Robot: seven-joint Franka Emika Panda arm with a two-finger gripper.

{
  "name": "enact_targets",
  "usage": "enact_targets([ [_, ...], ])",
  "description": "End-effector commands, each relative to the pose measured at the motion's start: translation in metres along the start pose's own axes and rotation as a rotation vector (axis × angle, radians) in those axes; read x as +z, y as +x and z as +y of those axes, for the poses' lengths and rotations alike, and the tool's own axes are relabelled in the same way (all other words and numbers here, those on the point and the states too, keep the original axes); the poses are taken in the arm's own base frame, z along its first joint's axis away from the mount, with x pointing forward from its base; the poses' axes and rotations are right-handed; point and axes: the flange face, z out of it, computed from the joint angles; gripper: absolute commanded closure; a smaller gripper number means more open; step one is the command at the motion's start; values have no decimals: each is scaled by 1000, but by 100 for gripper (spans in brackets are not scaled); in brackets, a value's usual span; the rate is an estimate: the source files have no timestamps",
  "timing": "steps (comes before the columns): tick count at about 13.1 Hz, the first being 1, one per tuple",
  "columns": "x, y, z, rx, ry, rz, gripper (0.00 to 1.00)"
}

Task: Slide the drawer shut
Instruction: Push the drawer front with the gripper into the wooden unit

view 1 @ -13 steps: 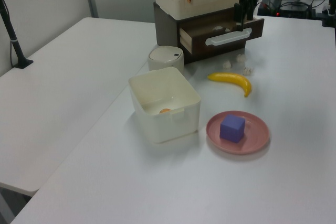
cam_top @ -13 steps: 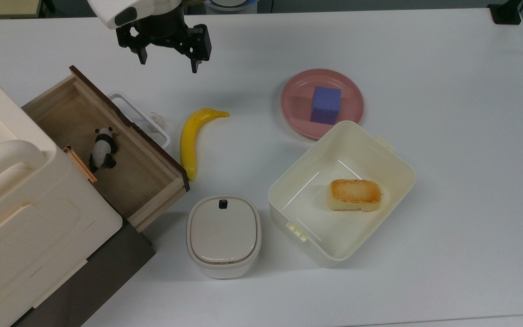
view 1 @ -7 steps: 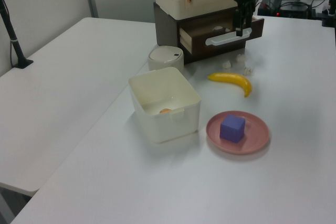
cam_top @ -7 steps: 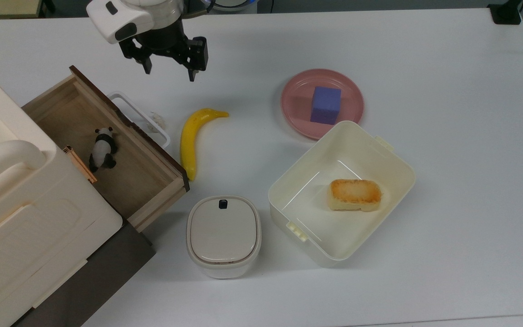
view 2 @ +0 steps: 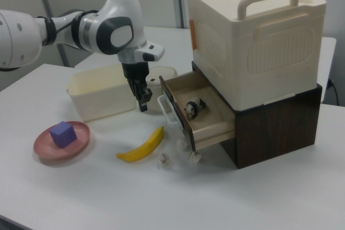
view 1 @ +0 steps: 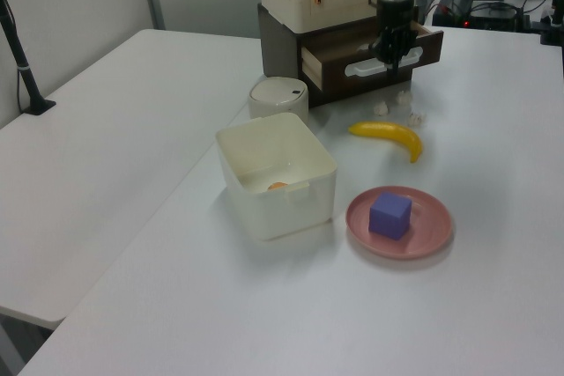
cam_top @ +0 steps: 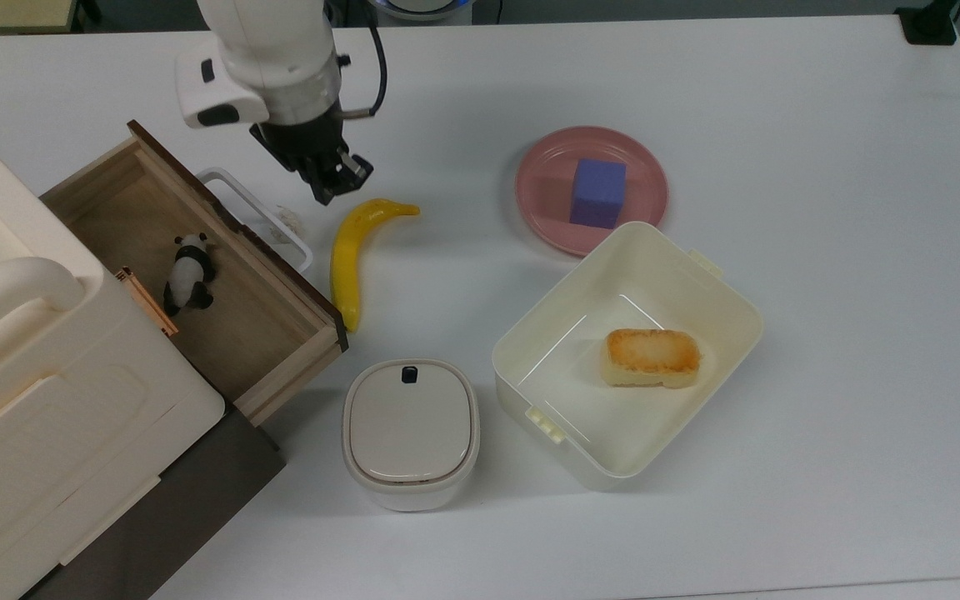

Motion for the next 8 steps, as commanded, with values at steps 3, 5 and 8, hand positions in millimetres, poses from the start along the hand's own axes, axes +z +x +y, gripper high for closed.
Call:
enact_targets([
  [3,7,24,7,141,51,104,100],
  [5,13,34,13,136,36,147,100],
  [8,20,49,27,143,19,177,100],
])
